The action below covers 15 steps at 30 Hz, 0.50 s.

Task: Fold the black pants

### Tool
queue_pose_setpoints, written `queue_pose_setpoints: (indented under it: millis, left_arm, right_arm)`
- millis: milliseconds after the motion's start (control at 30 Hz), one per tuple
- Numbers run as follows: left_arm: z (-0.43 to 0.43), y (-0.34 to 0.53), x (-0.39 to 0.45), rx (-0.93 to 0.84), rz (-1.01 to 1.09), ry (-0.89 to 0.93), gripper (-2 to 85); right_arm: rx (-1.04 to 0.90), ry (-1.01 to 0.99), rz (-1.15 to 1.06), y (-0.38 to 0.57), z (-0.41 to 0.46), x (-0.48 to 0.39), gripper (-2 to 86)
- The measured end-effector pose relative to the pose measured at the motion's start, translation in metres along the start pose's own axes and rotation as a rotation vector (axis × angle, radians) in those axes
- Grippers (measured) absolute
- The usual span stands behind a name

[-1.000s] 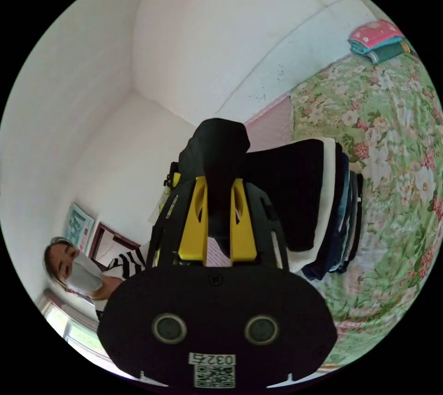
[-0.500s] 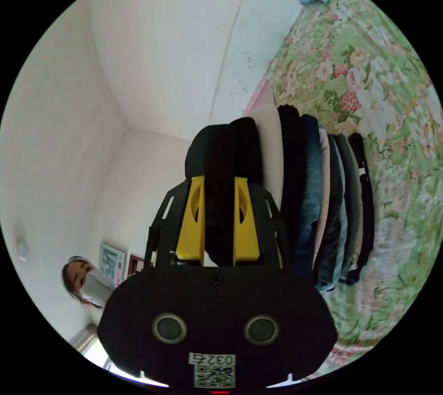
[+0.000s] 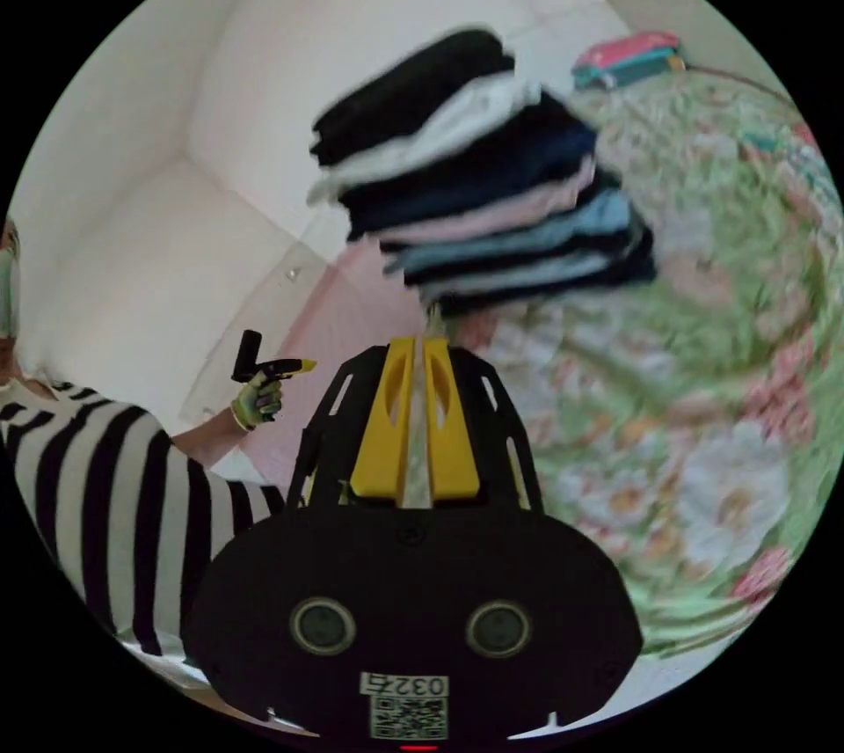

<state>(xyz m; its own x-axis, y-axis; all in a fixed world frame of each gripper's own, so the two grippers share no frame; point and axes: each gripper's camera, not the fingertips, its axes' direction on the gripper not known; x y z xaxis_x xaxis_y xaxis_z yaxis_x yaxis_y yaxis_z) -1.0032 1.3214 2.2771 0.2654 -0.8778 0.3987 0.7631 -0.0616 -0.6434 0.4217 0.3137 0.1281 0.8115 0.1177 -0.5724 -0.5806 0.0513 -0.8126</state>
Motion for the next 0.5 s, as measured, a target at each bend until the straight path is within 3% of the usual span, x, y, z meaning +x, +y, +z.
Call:
queue_pose_setpoints:
  millis: [133, 233, 367, 500]
  left_arm:
    - [0.016, 0.155, -0.056, 0.029, -0.471, 0.084, -0.9]
    - [0.014, 0.238, -0.066, 0.124, -0.743, 0.147, -0.9]
    - [-0.007, 0.304, -0.060, 0.290, -0.852, 0.232, -0.9]
    - [-0.030, 0.354, -0.065, 0.428, -0.927, 0.271, -0.9]
  right_arm:
    - [-0.299, -0.182, 0.097, 0.057, 0.101, -0.016, -0.8]
    - [-0.514, -0.340, 0.024, 0.066, 0.173, -0.053, -1.0]
    - [-0.788, -0.512, -0.264, 0.063, 0.247, -0.124, -1.0]
    - [-0.900, -0.538, -0.411, 0.065, 0.284, -0.170, -1.0]
